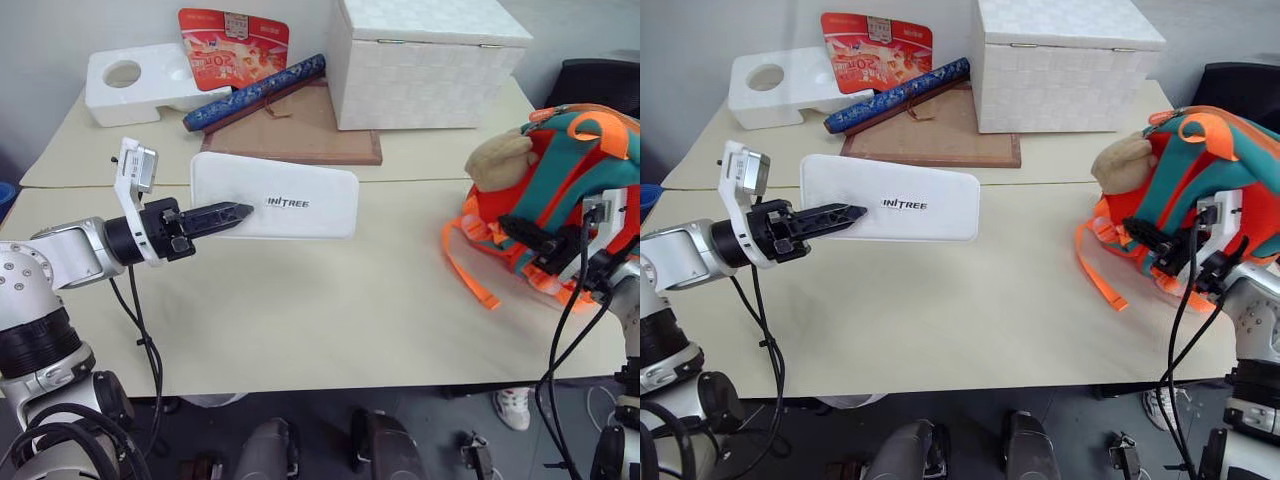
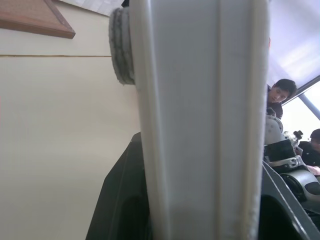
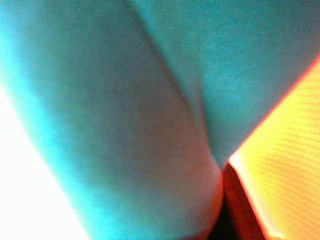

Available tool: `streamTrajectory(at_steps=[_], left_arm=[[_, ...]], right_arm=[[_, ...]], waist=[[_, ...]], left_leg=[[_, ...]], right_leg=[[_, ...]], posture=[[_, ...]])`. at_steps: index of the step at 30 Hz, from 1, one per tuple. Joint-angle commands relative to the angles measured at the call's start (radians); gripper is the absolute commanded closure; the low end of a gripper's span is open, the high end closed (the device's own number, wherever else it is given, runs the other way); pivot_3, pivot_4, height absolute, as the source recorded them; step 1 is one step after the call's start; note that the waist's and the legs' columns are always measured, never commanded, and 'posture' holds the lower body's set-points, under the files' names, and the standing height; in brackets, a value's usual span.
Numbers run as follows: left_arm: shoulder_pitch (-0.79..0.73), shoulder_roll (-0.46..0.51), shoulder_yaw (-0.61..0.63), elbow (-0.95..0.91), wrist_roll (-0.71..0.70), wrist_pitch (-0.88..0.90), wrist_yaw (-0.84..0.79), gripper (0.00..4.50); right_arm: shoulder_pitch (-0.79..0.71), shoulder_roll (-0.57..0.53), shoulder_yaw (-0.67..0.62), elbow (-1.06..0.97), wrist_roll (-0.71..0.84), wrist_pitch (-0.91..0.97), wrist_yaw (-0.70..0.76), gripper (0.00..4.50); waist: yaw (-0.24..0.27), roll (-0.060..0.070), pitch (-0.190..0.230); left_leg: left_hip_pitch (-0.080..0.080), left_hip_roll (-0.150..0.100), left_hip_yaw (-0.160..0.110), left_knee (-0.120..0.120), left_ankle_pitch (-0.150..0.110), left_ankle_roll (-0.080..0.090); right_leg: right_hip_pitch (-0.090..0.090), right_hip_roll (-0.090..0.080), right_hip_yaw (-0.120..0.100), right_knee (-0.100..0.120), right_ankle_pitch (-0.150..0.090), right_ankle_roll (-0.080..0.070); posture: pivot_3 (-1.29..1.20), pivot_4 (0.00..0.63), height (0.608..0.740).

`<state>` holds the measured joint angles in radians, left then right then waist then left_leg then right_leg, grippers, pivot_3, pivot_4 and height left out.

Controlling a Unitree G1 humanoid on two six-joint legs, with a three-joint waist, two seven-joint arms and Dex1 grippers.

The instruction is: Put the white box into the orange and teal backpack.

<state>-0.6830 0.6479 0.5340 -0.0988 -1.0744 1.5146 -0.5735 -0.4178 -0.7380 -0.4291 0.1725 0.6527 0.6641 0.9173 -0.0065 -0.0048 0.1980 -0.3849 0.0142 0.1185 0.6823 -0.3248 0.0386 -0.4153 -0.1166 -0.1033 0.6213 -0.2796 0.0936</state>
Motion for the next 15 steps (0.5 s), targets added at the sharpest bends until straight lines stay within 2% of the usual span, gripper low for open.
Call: streamTrajectory(at_steps=[1, 6, 10, 15], left_arm=[[0.006, 0.041, 0.003, -0.006, -0.016, -0.066, -0.049, 3.09], [-0.025, 0.089, -0.01, 0.045, -0.008, -0.151, -0.11, 3.09], [-0.093, 0.121, -0.025, 0.093, -0.001, -0.243, -0.175, 3.09], [-0.117, 0.136, -0.053, 0.117, 0.011, -0.334, -0.258, 3.09]], right_arm=[[-0.007, -0.039, 0.039, -0.136, 0.088, 0.061, 0.106, 4.5], [0.02, -0.107, 0.086, -0.291, 0.202, 0.195, 0.216, 4.5], [0.051, -0.21, 0.055, -0.492, 0.421, 0.35, 0.321, 4.5], [0.063, -0.322, 0.026, -0.61, 0.572, 0.415, 0.395, 4.5]], waist=[[-0.001, 0.0, 0.0], [0.005, 0.0, 0.0], [0.006, 0.0, 0.001], [0.006, 0.0, 0.0]], left_leg=[[0.0, 0.001, 0.0, 0.0, 0.0, 0.0], [0.0, 0.002, 0.0, 0.0, 0.0, -0.001], [-0.003, 0.001, 0.0, 0.0, 0.0, -0.001], [-0.003, 0.001, 0.0, 0.0, -0.001, -0.001]], right_leg=[[0.0, 0.0, 0.0, 0.0, 0.0, 0.0], [-0.001, 0.0, 0.0, 0.0, -0.001, -0.001], [-0.003, 0.0, 0.0, 0.0, -0.001, -0.001], [-0.003, -0.002, 0.0, -0.002, -0.001, -0.001]], posture=[[0.0, 0.15, 0.74], [0.0, 0.15, 0.74], [0.0, 0.15, 0.74], [0.0, 0.15, 0.74]])
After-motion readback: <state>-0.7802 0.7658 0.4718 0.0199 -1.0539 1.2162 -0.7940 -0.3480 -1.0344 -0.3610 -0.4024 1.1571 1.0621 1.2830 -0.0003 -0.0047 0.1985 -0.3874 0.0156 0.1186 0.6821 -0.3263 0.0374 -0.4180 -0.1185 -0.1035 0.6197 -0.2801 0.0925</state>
